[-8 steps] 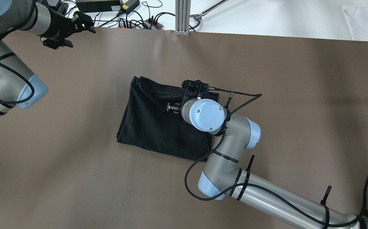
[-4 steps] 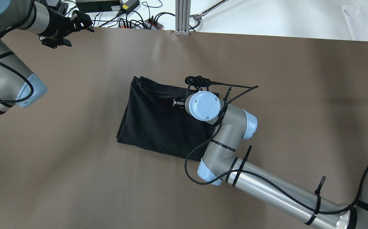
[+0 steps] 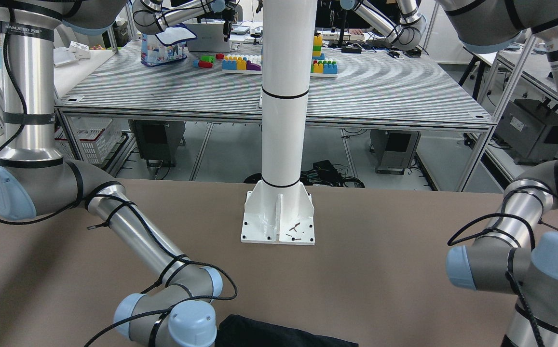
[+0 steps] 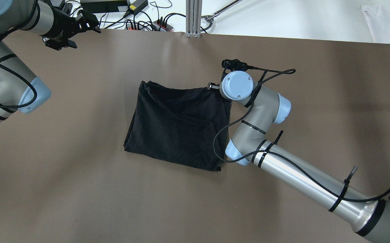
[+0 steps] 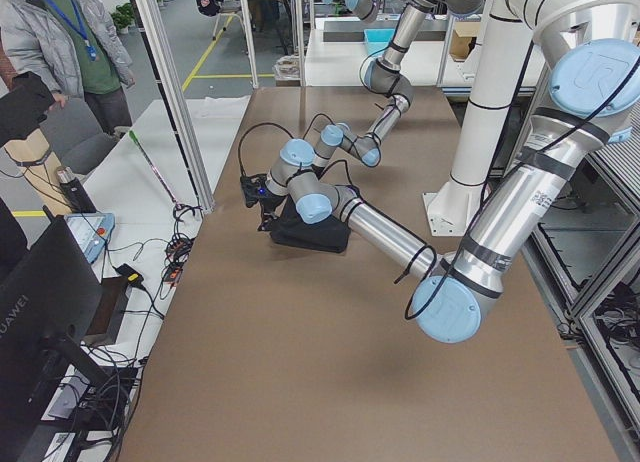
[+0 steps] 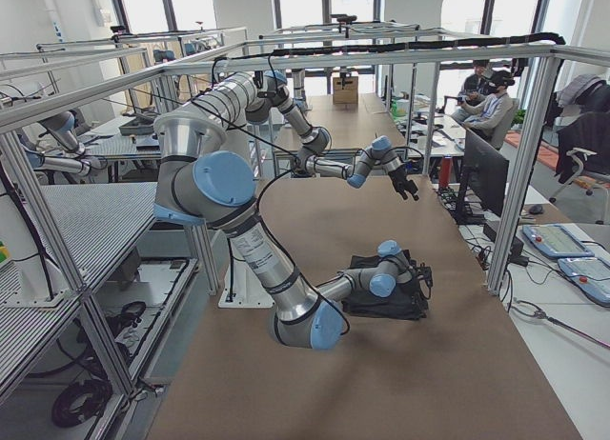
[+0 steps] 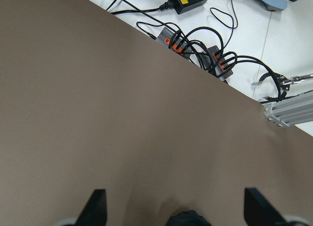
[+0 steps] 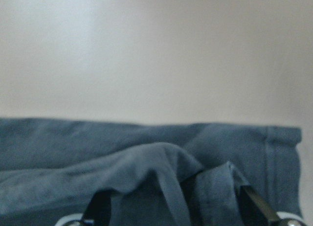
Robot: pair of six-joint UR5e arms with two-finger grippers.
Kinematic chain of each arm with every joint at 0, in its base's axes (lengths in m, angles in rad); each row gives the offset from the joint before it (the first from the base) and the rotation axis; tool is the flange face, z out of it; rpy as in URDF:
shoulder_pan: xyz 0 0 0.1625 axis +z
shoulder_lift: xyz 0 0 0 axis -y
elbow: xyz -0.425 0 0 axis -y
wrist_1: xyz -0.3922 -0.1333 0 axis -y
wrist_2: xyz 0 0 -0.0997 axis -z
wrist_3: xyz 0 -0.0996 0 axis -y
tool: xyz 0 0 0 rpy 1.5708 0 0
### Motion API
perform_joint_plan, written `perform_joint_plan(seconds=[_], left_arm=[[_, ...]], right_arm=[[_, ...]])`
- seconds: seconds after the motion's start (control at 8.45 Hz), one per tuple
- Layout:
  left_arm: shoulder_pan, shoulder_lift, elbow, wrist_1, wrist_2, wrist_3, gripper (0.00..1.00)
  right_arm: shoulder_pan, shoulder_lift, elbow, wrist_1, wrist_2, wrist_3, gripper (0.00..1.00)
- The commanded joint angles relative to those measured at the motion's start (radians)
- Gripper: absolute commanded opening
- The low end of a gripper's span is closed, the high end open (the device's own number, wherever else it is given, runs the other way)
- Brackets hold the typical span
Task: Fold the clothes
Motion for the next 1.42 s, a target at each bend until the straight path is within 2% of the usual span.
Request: perform_joint_plan(seconds=[0.0,0.24,0.35,0.47,0.71,0.83,0.95,1.3], left_arm=[[-0.001,0.005,-0.01,-0.003,-0.007,-0.002,1.0],[-0.001,0.008,-0.016,-0.005,-0.011,0.0,1.0],[-0.004,0.006,-0.011,-0.008,-0.01,0.003,1.0],[-0.018,0.006,-0.007,-0.002,-0.008,0.087,1.0],[-0.021,0.009,-0.005,0.001,-0.001,0.147,1.0],[-0.02,0.028,-0.005,-0.005,0.001,0.162,1.0],[-0.018,0.029,-0.007,-0.008,0.002,0.161,1.0],[-0.018,0.023,-0.011,-0.005,0.005,0.149,1.0]], right_arm=[[0.129,0.001,-0.046,0.01,0.095,-0.075,0.93],[0.157,0.017,-0.034,0.01,0.123,-0.122,0.93],[0.206,0.014,-0.016,0.003,0.189,-0.225,0.94],[0.275,-0.012,0.001,-0.026,0.288,-0.358,0.94],[0.295,-0.075,0.181,-0.157,0.315,-0.416,0.94],[0.282,-0.083,0.229,-0.178,0.315,-0.41,0.94],[0.24,-0.11,0.268,-0.161,0.317,-0.379,0.94],[0.11,-0.176,0.271,0.109,0.307,-0.263,0.94]])
